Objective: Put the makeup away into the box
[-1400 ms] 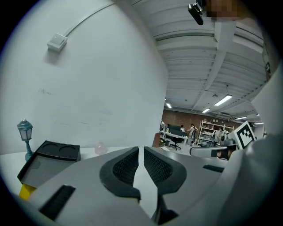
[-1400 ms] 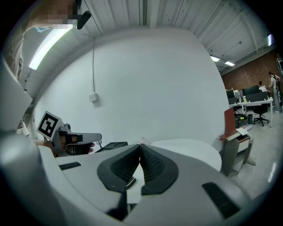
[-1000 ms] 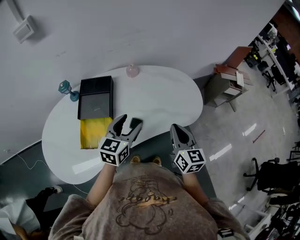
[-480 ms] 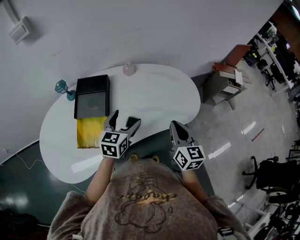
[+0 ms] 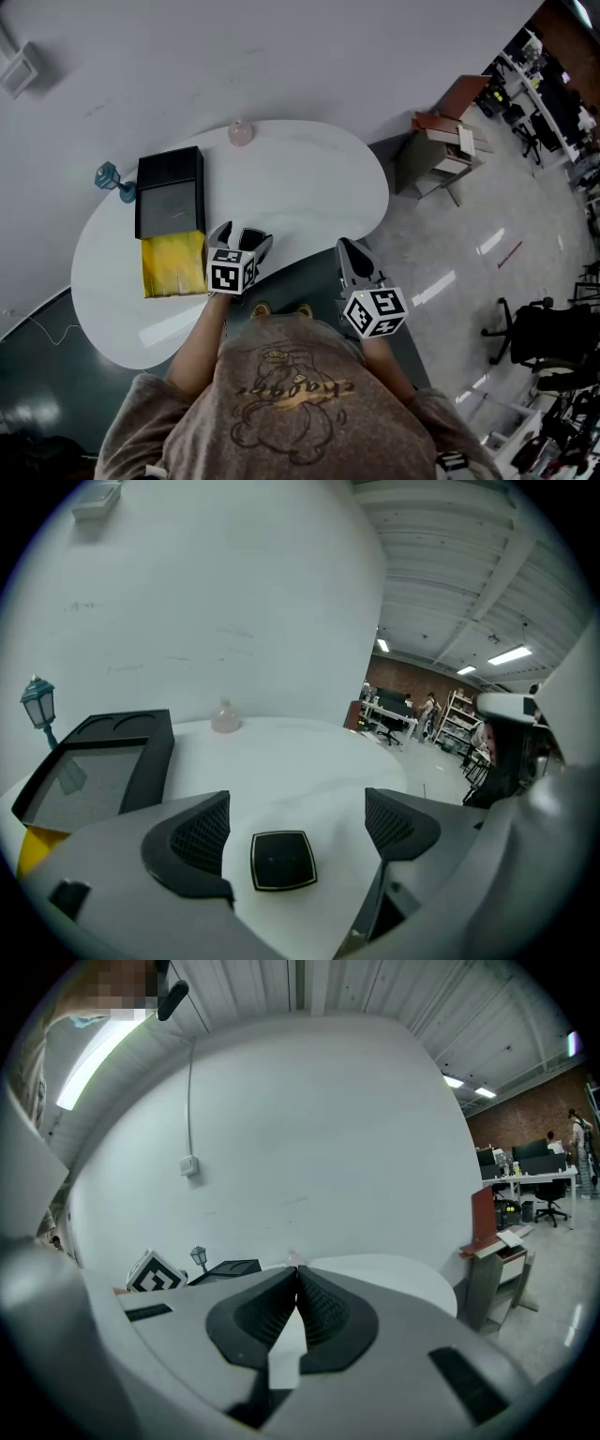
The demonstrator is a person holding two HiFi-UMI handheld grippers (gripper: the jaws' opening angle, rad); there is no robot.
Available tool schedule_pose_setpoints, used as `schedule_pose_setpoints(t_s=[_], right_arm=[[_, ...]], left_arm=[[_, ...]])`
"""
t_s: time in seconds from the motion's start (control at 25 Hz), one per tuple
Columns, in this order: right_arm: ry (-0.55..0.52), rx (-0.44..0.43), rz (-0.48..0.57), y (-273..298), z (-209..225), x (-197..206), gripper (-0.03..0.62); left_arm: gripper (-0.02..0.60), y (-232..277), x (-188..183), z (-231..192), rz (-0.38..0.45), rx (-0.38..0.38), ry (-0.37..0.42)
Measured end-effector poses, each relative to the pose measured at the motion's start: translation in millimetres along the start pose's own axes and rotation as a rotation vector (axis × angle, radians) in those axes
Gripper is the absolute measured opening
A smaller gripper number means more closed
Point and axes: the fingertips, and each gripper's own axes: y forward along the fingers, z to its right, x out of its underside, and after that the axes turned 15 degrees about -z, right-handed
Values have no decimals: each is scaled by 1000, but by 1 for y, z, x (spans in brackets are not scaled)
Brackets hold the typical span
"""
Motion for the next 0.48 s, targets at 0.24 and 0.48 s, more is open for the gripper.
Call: schedule_pose_setpoints(t_s=[0.24,0.48], right_arm=[[7,18,-11,-7,10,6,3],[19,31,-21,-11,17,13,3]], left_arm=[[440,31,25,-2,-74,-40,20],[439,48,49,-10,-141,-72,8]])
